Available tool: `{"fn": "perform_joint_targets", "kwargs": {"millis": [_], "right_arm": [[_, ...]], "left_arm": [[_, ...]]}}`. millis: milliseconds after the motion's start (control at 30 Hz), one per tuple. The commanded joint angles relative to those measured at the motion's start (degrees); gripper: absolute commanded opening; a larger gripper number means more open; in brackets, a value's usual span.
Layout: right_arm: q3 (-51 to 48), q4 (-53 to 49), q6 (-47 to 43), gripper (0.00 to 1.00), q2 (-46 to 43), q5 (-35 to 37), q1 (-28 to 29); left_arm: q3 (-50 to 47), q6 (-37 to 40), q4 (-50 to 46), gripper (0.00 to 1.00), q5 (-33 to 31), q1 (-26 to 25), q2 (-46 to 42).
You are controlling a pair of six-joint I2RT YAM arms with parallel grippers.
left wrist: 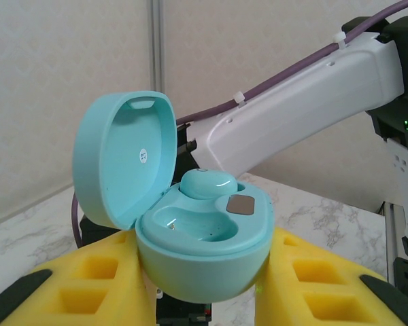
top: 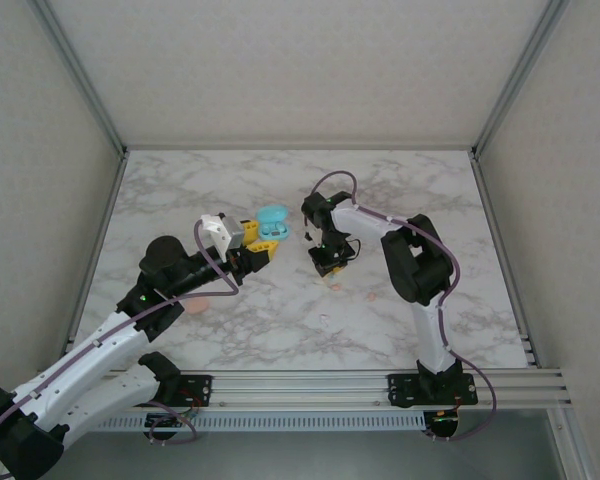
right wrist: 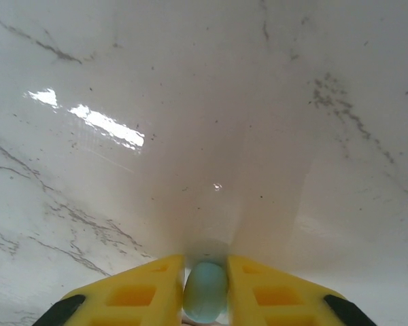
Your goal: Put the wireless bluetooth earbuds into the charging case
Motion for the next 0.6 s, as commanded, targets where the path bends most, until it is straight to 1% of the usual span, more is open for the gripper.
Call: {"fn": "perform_joint_targets", "kwargs": {"millis": [0, 100, 233, 433, 567], "right_arm": [[-1.63, 0.93, 3.85, 0.22, -6.06, -1.39, -0.16], [-4.66, 3.36, 7.37, 0.22, -11.74, -4.95, -1.53], [-8.51, 7.05, 12.68, 0.22, -21.34, -12.38, -3.6], [-10.03, 10.09, 18.96, 0.22, -34.09, -22.09, -5.75], [-10.35, 12.42, 22.54, 0.22, -39.69, -27.23, -6.14]], "left_arm": [[0.6, 0.12, 0.52, 0.3, -0.99, -0.48, -0.27], [0.19, 0.37, 0.64, 0.29, -1.39, -0.43, -0.08], [-0.27, 0.55, 1.43, 0.29, -1.75, -0.43, 0.65], [-0.27, 1.58, 2.83, 0.29, -1.64, -0.43, 2.89], [-0.26, 1.93, 3.93, 0.29, -1.52, -0.43, 4.46]]}}
